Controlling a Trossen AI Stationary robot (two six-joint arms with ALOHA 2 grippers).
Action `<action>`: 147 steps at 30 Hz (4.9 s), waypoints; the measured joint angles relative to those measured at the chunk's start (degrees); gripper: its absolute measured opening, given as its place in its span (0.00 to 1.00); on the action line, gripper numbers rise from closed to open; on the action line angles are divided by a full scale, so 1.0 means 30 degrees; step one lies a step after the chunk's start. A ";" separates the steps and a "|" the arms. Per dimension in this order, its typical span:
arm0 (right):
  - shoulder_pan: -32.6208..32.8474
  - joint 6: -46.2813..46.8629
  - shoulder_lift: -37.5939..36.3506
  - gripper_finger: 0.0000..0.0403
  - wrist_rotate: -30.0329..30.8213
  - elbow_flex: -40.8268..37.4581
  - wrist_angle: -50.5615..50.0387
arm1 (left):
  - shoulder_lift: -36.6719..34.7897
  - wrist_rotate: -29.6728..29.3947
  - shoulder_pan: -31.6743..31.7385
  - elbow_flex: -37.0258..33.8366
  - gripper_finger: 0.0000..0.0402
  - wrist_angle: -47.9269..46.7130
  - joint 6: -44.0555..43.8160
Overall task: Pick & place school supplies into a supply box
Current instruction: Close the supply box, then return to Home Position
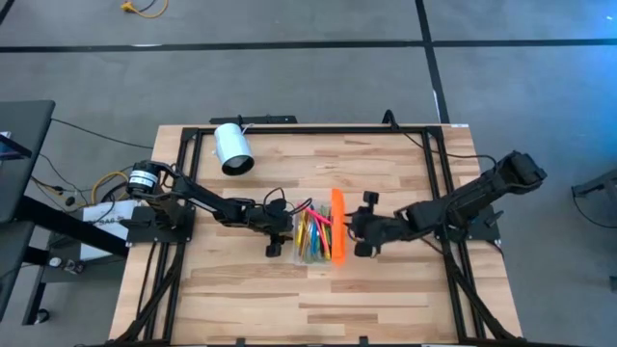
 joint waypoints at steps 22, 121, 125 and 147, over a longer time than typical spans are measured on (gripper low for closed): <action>-0.2601 -0.2460 0.4385 0.24 -0.4173 0.0183 0.6944 | -0.0102 -0.3011 -0.0030 -0.1485 0.40 0.0265 -0.2444; 0.0451 -0.6605 -1.4599 0.24 -0.0661 -0.7147 0.6214 | -1.3425 -1.7824 -0.5474 -0.2317 0.40 0.0913 0.5406; -0.0667 -0.6935 -1.6548 0.24 -0.3207 -0.8013 0.6256 | -1.4764 -1.2755 -0.5295 -0.3625 0.40 0.1866 0.6243; -0.3444 -0.5246 -1.9269 0.24 -0.4700 -0.9355 0.4179 | -1.8663 -0.3653 0.1448 -1.1889 0.40 1.0861 0.5112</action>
